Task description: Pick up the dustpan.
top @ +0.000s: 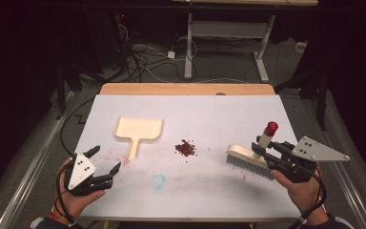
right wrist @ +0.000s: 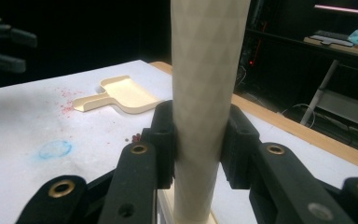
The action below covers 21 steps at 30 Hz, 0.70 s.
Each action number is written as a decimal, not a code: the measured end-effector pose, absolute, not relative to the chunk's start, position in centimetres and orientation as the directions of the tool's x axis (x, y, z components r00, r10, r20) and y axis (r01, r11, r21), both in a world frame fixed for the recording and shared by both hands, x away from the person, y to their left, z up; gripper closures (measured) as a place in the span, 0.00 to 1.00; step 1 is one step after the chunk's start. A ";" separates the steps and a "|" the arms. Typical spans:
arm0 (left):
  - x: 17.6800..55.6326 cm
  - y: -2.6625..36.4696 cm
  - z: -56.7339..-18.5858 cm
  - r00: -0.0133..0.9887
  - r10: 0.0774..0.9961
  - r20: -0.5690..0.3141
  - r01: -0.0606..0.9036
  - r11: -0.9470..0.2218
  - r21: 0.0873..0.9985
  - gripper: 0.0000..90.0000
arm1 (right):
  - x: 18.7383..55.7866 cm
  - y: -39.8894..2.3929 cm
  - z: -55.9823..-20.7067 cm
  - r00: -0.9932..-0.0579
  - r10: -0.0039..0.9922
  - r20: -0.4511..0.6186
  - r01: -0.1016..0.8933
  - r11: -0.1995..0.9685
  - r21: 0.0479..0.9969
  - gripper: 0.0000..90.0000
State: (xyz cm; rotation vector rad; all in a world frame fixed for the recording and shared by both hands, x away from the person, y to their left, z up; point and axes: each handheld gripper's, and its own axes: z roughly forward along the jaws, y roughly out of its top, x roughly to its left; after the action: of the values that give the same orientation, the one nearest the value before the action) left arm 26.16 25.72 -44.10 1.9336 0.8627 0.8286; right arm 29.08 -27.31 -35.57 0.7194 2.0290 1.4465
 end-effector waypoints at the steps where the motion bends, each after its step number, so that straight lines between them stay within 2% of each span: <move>1: 26.0 25.5 -44.4 0.554 0.803 0.221 0.261 -0.420 0.869 0.21 | 29.1 -27.3 -35.6 -0.711 0.693 -0.121 0.112 0.281 0.953 0.78; 5: 25.5 24.7 -45.1 0.580 0.782 0.228 0.287 -0.458 0.842 0.21 | 29.1 -27.3 -35.6 -0.709 0.694 -0.128 0.107 0.286 0.952 0.78; 11: 25.3 25.0 -45.2 0.585 0.782 0.215 0.302 -0.456 0.837 0.23 | 28.9 -26.8 -35.5 -0.716 0.686 -0.129 0.098 0.283 0.954 0.78; 21: 27.3 24.1 -44.5 0.575 0.801 0.166 0.372 -0.437 0.819 0.24 | 28.9 -26.3 -35.8 -0.715 0.685 -0.141 0.102 0.301 0.948 0.78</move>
State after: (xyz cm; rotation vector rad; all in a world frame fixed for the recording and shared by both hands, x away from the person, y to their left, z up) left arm 27.27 24.07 -44.48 2.0395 0.9348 0.7125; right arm 28.94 -26.30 -35.84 0.6971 2.0390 1.4285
